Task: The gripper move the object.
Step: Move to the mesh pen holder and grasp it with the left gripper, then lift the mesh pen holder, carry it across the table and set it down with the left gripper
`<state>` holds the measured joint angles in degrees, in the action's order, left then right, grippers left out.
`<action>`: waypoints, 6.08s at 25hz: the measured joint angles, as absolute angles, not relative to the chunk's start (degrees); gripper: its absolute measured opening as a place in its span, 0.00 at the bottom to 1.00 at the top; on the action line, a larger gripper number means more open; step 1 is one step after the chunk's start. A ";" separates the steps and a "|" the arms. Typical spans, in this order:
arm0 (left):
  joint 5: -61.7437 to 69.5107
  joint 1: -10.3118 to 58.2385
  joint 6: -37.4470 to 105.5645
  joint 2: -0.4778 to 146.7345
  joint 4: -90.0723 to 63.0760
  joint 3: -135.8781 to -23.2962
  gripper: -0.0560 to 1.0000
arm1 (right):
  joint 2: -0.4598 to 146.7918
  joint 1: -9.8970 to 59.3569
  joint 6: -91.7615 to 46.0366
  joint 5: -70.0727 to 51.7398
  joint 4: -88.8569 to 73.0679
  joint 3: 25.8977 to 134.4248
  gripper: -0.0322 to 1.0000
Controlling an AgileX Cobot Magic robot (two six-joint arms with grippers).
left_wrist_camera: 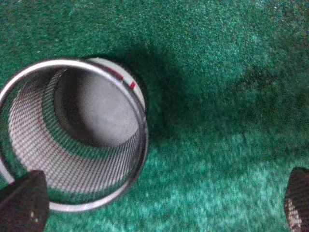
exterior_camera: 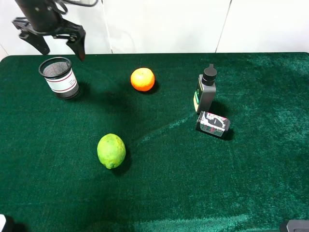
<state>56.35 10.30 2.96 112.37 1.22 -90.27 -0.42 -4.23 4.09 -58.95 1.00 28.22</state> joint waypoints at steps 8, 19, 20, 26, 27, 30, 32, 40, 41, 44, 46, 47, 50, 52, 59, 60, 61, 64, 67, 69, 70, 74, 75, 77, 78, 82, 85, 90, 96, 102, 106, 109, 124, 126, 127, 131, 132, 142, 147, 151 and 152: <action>54.60 10.55 2.43 116.94 1.27 -90.27 0.99 | -0.42 -4.23 4.09 -58.95 1.00 28.22 0.59; 53.46 10.55 2.32 121.30 1.69 -90.27 0.99 | -0.42 -4.23 4.09 -58.95 1.00 28.22 0.59; 53.47 10.55 2.32 121.61 1.69 -90.27 0.99 | -0.42 -4.23 4.09 -58.95 1.00 28.22 0.59; 52.80 10.55 2.52 123.93 1.80 -90.27 0.98 | -0.42 -4.23 4.09 -58.95 1.00 28.22 0.59; 52.52 10.55 2.60 124.21 1.82 -90.27 0.98 | -0.42 -4.23 4.09 -58.95 1.00 28.22 0.59; 52.08 10.55 2.85 125.22 1.82 -90.27 0.97 | -0.42 -4.23 4.09 -58.95 1.00 28.22 0.59; 51.94 10.55 3.03 125.44 1.82 -90.27 0.96 | -0.42 -4.23 4.09 -58.95 1.00 28.22 0.59; 51.44 10.55 3.54 126.02 1.82 -90.20 0.89 | -0.42 -4.23 4.09 -58.95 1.00 28.22 0.59; 51.32 10.55 3.54 126.02 1.82 -90.20 0.88 | -0.42 -4.23 4.09 -58.95 1.00 28.22 0.59; 51.11 10.55 3.66 126.02 1.82 -90.20 0.85 | -0.42 -4.23 4.09 -58.95 1.00 28.22 0.59; 51.04 10.55 3.66 126.02 1.82 -90.20 0.83 | -0.42 -4.23 4.09 -58.95 1.00 28.22 0.59; 50.99 10.55 3.66 126.02 1.82 -90.20 0.81 | -0.42 -4.23 4.09 -58.95 1.00 28.22 0.59; 50.86 10.55 3.66 126.02 1.82 -90.20 0.68 | -0.42 -4.23 4.09 -58.95 1.00 28.22 0.59; 50.74 10.55 3.66 126.02 1.82 -90.20 0.58 | -0.42 -4.23 4.09 -58.95 1.00 28.22 0.59; 50.74 10.55 3.66 126.02 1.87 -90.20 0.27 | -0.42 -4.23 4.09 -58.95 1.00 28.22 0.59; 50.74 10.55 3.66 126.02 1.87 -90.20 0.23 | -0.42 -4.23 4.09 -58.95 1.00 28.22 0.59; 50.74 10.55 3.66 126.02 1.87 -90.20 0.20 | -0.42 -4.23 4.09 -58.95 1.00 28.22 0.59; 50.70 10.55 3.71 126.02 1.87 -90.20 0.17 | -0.42 -4.23 4.09 -58.95 1.00 28.22 0.59; 50.70 10.55 3.71 126.02 1.87 -90.20 0.17 | -0.42 -4.23 4.09 -58.95 1.00 28.22 0.59; 50.70 10.55 3.71 126.02 1.87 -90.20 0.17 | -0.42 -4.23 4.09 -58.95 1.00 28.22 0.59; 50.70 10.55 3.71 126.02 1.87 -90.20 0.17 | -0.42 -4.23 4.09 -58.95 1.00 28.22 0.59; 50.70 10.55 3.71 126.02 1.87 -90.20 0.17 | -0.42 -4.23 4.09 -58.95 1.00 28.22 0.59; 50.70 10.55 3.71 126.02 1.87 -90.20 0.17 | -0.42 -4.23 4.09 -58.95 1.00 28.22 0.59; 50.70 10.55 3.71 126.02 1.87 -90.20 0.17 | -0.42 -4.23 4.09 -58.95 1.00 28.22 0.59; 50.70 10.55 3.71 126.02 1.87 -90.20 0.17 | -0.42 -4.23 4.09 -58.95 1.00 28.22 0.59; 51.62 10.55 3.71 126.02 1.87 -90.20 0.17 | -0.42 -4.23 4.09 -58.95 1.00 28.22 0.59; 51.89 10.55 3.71 126.02 1.87 -90.20 0.17 | -0.42 -4.23 4.09 -58.95 1.00 28.22 0.59; 52.38 10.55 3.71 126.02 1.71 -90.20 0.17 | -0.42 -4.23 4.09 -58.95 1.00 28.22 0.59; 54.56 10.55 3.44 124.74 1.64 -90.20 0.17 | -0.42 -4.23 4.09 -58.95 1.00 28.22 0.59; 57.96 10.55 3.22 122.11 1.58 -91.53 0.17 | -0.42 -4.23 4.09 -58.95 1.00 28.22 0.59; 61.38 10.55 3.18 121.18 1.46 -93.76 0.17 | -0.42 -4.23 4.09 -58.95 1.00 28.22 0.59; 63.06 10.55 2.84 119.40 1.46 -94.76 0.17 | -0.42 -4.23 4.09 -58.95 1.00 28.22 0.59; 66.58 15.91 0.00 111.01 2.15 -94.92 0.17 | -0.42 -4.23 4.09 -58.95 1.00 28.22 0.59; 66.63 17.56 -0.73 110.29 2.33 -94.92 0.17 | -0.42 -4.23 4.09 -58.95 1.00 28.22 0.59; 66.63 18.48 -1.18 109.88 2.38 -94.92 0.17 | -0.42 -4.23 4.09 -58.95 1.00 28.22 0.59; 66.63 22.13 -2.55 108.41 2.52 -94.92 0.17 | -0.42 -4.23 4.09 -58.95 1.00 28.22 0.59; 66.63 22.96 -2.94 108.11 2.52 -94.92 0.17 | -0.42 -4.23 4.09 -58.95 1.00 28.22 0.59; 66.69 33.34 -7.32 106.80 2.46 -94.92 0.17 | -0.42 -4.23 4.09 -58.95 1.00 28.22 0.59; 66.69 38.63 -9.31 106.37 2.42 -94.92 0.17 | -0.42 -4.23 4.09 -58.95 1.00 28.22 0.59; 66.69 43.00 -11.39 106.37 2.36 -94.92 0.17 | -0.42 -4.23 4.09 -58.95 1.00 28.22 0.59; 66.69 44.17 -11.82 106.37 2.30 -94.92 0.17 | -0.42 -4.23 4.09 -58.95 1.00 28.22 0.59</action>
